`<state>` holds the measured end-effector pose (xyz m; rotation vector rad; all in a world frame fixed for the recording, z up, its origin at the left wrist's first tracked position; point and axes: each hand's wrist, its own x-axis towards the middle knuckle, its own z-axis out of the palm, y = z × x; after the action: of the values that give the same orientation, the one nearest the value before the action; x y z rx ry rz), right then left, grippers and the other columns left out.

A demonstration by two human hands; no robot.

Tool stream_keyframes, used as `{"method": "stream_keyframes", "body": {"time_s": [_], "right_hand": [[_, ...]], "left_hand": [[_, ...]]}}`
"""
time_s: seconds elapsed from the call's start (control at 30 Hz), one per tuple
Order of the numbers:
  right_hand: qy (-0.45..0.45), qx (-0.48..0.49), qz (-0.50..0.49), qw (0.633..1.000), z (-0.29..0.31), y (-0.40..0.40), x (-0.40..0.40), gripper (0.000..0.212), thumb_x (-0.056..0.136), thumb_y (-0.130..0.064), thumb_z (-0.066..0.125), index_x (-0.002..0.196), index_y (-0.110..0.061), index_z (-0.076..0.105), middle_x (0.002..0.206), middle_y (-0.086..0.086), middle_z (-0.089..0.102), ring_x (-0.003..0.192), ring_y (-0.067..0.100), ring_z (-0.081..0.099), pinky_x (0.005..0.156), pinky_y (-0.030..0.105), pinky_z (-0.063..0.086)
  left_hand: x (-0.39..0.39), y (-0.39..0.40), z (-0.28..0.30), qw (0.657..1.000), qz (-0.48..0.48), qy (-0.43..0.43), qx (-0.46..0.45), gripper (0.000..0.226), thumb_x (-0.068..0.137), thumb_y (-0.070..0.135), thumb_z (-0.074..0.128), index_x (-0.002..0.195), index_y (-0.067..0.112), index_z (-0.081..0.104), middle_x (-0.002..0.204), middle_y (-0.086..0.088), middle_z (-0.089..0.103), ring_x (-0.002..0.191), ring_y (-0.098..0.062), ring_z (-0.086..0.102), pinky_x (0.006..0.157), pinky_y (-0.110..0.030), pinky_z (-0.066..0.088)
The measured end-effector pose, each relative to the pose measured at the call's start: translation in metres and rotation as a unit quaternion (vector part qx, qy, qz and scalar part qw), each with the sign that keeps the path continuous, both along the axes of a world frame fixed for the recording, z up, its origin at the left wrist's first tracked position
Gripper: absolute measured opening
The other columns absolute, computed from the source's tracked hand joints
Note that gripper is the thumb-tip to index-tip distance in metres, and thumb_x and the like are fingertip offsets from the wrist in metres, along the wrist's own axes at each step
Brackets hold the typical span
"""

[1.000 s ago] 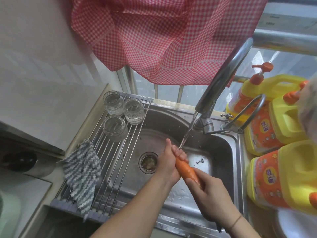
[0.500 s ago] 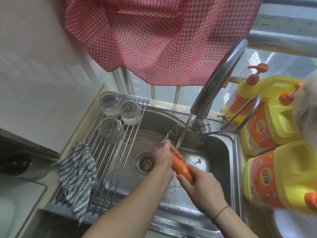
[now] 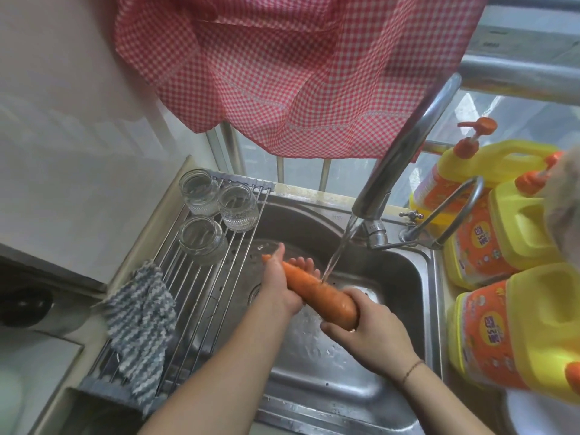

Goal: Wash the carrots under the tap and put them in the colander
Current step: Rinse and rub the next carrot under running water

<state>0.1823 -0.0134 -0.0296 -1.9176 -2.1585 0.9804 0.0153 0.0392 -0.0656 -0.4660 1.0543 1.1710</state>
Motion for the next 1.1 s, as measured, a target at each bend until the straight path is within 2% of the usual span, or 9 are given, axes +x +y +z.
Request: {"method": "stream_keyframes", "body": {"time_s": [0.1,0.27,0.37,0.53,0.6,0.67,0.73,0.93,1.1], "right_hand": [[-0.014,-0.003,-0.006,1.0,0.001,0.001,-0.006,0.043,0.07,-0.07,0.061,0.096,-0.037,0.055,0.079,-0.016,0.064,0.069,0.005,0.059,0.058,0.022,0.041],[0.266,-0.221,-0.155,0.925,0.013,0.009,-0.008,0.041,0.087,-0.039,0.062,0.062,-0.007,0.06,0.045,0.005,0.057,0.041,0.021,0.053,0.05,0.03,0.044],[0.201,-0.197,-0.145,0.949,0.008,0.004,-0.009,0.036,0.081,-0.044,0.063,0.067,-0.011,0.06,0.048,0.003,0.06,0.043,0.022,0.057,0.052,0.032,0.047],[-0.118,-0.044,-0.022,0.992,0.005,-0.016,-0.019,0.046,0.076,-0.073,0.047,0.094,-0.032,0.048,0.091,-0.006,0.07,0.086,0.019,0.068,0.062,0.031,0.042],[-0.14,-0.028,-0.006,0.99,0.003,-0.015,-0.019,0.05,0.076,-0.076,0.045,0.096,-0.031,0.05,0.091,-0.005,0.07,0.085,0.019,0.068,0.061,0.031,0.039],[-0.03,-0.095,-0.04,0.994,0.003,-0.01,-0.015,0.047,0.074,-0.07,0.051,0.081,-0.024,0.056,0.073,-0.002,0.068,0.068,0.02,0.066,0.056,0.031,0.044],[0.17,-0.197,-0.135,0.956,0.004,-0.006,-0.012,0.042,0.078,-0.055,0.058,0.072,-0.013,0.059,0.055,0.003,0.059,0.048,0.026,0.06,0.048,0.031,0.045],[0.457,-0.47,-0.362,0.663,0.002,-0.008,-0.016,0.034,0.083,-0.059,0.049,0.091,-0.027,0.056,0.046,0.003,0.029,0.038,0.018,0.031,0.05,0.024,0.032],[0.454,-0.48,-0.364,0.657,0.003,-0.008,-0.019,0.057,0.079,-0.063,0.049,0.054,-0.012,0.061,0.045,-0.001,0.031,0.037,0.016,0.033,0.047,0.024,0.032]], "left_hand": [[0.016,-0.003,0.004,0.998,-0.043,0.031,0.04,0.026,0.089,0.03,0.067,0.077,0.013,0.052,0.07,-0.003,0.055,0.068,-0.019,0.06,0.089,-0.04,0.052],[0.047,-0.021,-0.013,0.986,-0.124,0.012,0.111,0.021,0.088,0.025,0.068,0.08,0.01,0.056,0.076,-0.009,0.057,0.07,-0.022,0.06,0.073,-0.035,0.056],[0.049,-0.029,-0.022,0.98,-0.152,0.047,0.122,0.019,0.087,0.02,0.07,0.077,0.009,0.059,0.073,-0.012,0.059,0.068,-0.025,0.061,0.073,-0.038,0.055],[0.044,-0.018,-0.016,0.98,-0.178,0.086,0.029,0.028,0.089,0.021,0.069,0.069,0.012,0.052,0.057,-0.005,0.055,0.048,-0.022,0.057,0.054,-0.029,0.052],[0.041,-0.018,-0.016,0.982,-0.178,0.068,0.014,0.032,0.09,0.025,0.068,0.067,0.012,0.049,0.056,-0.006,0.055,0.048,-0.022,0.057,0.055,-0.028,0.052],[0.042,-0.019,-0.019,0.983,-0.171,0.05,0.038,0.031,0.09,0.025,0.068,0.067,0.012,0.051,0.058,-0.006,0.057,0.056,-0.02,0.06,0.065,-0.032,0.053],[0.044,-0.024,-0.019,0.985,-0.149,0.027,0.081,0.03,0.092,0.021,0.063,0.065,0.01,0.056,0.058,-0.005,0.059,0.059,-0.018,0.062,0.074,-0.034,0.051],[0.04,-0.045,-0.021,0.96,-0.11,-0.081,0.245,0.016,0.078,0.02,0.079,0.085,0.007,0.073,0.09,-0.01,0.068,0.088,-0.023,0.067,0.086,-0.037,0.055],[0.034,-0.052,-0.02,0.946,-0.127,-0.081,0.287,0.036,0.061,0.016,0.092,0.093,0.01,0.076,0.094,-0.01,0.069,0.09,-0.027,0.069,0.083,-0.039,0.058]]}}
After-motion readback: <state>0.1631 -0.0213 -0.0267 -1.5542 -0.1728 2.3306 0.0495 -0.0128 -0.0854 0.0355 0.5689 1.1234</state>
